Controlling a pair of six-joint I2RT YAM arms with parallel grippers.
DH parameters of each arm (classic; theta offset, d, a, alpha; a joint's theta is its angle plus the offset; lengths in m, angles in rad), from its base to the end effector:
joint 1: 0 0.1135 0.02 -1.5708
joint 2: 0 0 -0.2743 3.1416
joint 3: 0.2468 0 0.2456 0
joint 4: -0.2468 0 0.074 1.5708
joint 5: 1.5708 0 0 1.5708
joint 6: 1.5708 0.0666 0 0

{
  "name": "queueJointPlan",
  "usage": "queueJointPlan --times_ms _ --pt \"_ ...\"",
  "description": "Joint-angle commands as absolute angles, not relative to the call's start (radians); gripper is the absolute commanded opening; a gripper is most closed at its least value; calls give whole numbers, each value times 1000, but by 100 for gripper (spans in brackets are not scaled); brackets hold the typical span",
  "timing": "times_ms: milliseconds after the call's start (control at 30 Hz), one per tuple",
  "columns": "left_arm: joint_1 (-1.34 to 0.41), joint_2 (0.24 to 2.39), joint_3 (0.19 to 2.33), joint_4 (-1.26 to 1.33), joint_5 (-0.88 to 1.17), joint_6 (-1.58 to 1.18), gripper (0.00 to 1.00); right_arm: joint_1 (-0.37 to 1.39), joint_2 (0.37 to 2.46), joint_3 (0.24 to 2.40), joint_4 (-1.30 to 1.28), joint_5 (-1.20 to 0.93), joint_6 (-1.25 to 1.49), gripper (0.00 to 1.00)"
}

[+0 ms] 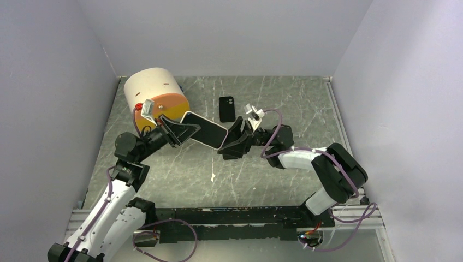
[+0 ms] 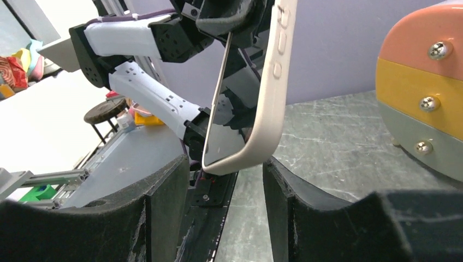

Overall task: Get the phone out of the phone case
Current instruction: Remove the phone case from the phone.

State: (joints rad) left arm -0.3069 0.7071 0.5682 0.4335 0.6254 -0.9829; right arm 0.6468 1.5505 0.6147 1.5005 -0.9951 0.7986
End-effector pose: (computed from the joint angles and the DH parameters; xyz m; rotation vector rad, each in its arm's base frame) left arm 0.1580 -0.0910 0.3553 0.1092 1.4909 -1.4648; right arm 0.2035 0.2237 0.2906 -0.9622 1.1355 1.7048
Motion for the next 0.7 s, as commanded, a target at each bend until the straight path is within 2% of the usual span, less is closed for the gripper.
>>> queueJointPlan --times_ms 0,267,367,533,667 --pt "-304 702 565 561 639 -1016 2 652 1523 659 1703 -985 818 54" --pt "-304 702 571 537 637 -1012 3 652 1523 673 1691 -997 811 48" --pt "-304 710 583 522 636 -1018 3 653 1518 675 1631 -1009 762 41" --pt "-304 749 591 532 654 -1055 3 652 1491 678 1486 -1044 632 22" --pt "-302 778 617 489 664 -1066 2 652 1448 684 1328 -1077 498 15"
